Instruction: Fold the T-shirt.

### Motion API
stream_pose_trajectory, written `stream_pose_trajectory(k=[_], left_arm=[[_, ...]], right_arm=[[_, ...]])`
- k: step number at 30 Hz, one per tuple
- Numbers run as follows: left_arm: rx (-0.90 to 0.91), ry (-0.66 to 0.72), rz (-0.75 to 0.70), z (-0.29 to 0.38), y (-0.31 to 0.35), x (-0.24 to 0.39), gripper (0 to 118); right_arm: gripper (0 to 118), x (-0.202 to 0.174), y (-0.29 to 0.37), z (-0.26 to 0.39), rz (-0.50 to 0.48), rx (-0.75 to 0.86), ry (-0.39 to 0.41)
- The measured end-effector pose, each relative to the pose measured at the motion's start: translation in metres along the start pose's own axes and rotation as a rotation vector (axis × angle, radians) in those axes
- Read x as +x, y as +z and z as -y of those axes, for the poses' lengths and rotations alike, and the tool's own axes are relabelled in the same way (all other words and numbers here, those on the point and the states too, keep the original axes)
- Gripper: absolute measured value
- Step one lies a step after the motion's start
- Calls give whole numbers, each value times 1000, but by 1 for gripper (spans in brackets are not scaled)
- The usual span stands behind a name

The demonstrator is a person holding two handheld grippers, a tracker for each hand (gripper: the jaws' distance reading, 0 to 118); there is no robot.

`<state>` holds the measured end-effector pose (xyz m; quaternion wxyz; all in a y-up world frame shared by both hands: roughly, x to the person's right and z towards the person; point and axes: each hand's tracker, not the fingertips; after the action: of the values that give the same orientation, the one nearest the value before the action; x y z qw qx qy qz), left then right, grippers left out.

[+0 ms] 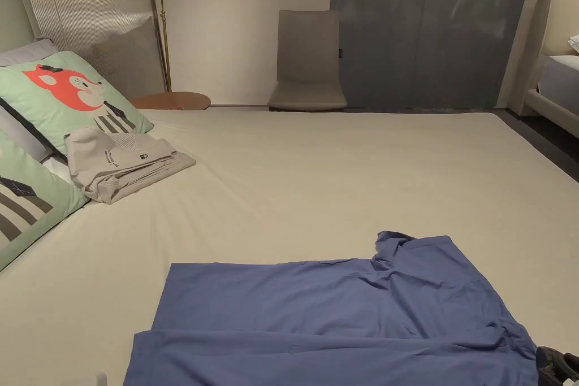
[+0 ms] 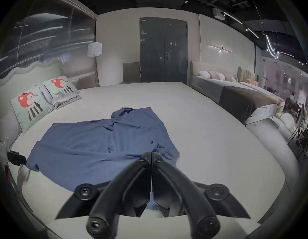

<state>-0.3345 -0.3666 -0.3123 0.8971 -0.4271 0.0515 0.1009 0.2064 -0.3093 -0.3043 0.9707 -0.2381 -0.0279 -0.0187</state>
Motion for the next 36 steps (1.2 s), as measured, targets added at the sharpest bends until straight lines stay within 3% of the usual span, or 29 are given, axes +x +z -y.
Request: stream_pose_trajectory(k=[1,2,3,5,6,7,8,12,16,17,20,22,23,31,36], left_arm=[[-1,-8,-9,2,-3,1,77],[2,-17,-11,4,-4,7,52],[0,-23,-15,4,-6,9,41],[-2,-33,-42,4,-6,10,36],[2,-32,-27,4,-6,10,25],[7,-28,-24,2,-3,9,16],[13,-26,-20,1,0,9,15],[52,-54,-15,-3,13,14,11],[63,-72,-16,-4,18,16,10],[61,-72,-16,-4,18,16,10],[56,-65,-15,-5,18,14,10],[55,-66,-15,-7,20,13,10],[57,-70,-17,-9,23,13,9],[100,-78,-5,-15,65,-2,7],[86,-72,-6,11,83,-16,7]], right_arm=[[0,1,-1,1,0,-8,-3],[0,1,-2,3,0,-16,-4],[0,2,-2,4,4,-23,-4],[1,4,-4,7,10,-36,-6],[2,5,-6,8,12,-44,-11],[14,8,-8,10,17,-56,-17],[58,10,-11,11,29,-76,-23],[111,23,-27,24,86,-197,-64],[103,32,-49,42,105,-368,-86],[92,33,-51,46,72,-387,-91],[34,30,-49,48,24,-371,-96],[13,30,-45,40,12,-368,-90],[12,31,-42,35,-21,-361,-107],[12,43,15,-5,-17,-277,-59],[12,47,54,9,-20,-292,-49]])
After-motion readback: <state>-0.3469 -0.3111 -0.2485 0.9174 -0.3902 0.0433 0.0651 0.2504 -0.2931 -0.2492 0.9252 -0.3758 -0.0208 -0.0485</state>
